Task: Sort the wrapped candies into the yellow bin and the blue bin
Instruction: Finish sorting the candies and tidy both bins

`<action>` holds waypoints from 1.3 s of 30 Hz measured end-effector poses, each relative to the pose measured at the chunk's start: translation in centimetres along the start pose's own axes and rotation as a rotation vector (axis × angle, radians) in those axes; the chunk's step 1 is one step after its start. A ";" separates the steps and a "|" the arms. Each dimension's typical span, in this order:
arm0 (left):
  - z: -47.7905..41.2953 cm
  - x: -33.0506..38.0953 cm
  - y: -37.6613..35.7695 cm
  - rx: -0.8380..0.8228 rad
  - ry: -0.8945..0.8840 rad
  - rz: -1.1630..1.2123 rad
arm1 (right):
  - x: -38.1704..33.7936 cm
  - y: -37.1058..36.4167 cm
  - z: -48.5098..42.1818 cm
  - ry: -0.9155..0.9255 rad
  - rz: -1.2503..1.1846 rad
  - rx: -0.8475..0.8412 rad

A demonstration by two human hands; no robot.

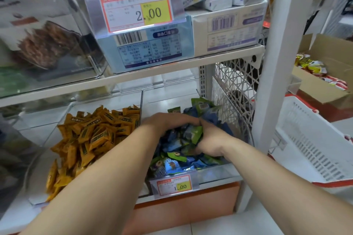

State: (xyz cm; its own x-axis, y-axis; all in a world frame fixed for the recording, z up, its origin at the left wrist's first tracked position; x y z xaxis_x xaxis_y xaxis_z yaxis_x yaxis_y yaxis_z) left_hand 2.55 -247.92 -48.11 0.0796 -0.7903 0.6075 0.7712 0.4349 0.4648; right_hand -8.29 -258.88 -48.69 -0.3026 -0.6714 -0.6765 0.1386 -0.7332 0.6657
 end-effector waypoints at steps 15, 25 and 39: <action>5.2 1.8 4.1 0.308 -0.359 0.297 | 0.2 4.4 0.9 0.204 -0.632 0.361; 2.6 0.8 1.7 0.500 -0.392 -0.292 | 0.8 3.8 1.3 0.125 -0.122 0.333; -2.1 1.1 -0.2 0.195 0.035 -0.609 | 1.9 0.6 -1.2 -0.158 -0.142 0.008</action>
State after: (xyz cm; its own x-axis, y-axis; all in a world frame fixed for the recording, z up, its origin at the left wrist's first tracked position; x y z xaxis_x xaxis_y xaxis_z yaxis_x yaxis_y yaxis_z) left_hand 3.83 -249.78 -48.89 -0.3132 -0.9330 0.1774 0.5556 -0.0285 0.8309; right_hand -7.61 -260.77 -49.94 -0.4630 -0.5354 -0.7064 0.0766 -0.8181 0.5699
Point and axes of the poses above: each hand's wrist, its own z-axis away from the middle knuckle, its own y-axis out of the back of the hand, x = y × z, the point moved 2 cm from there along -z, towards the middle knuckle
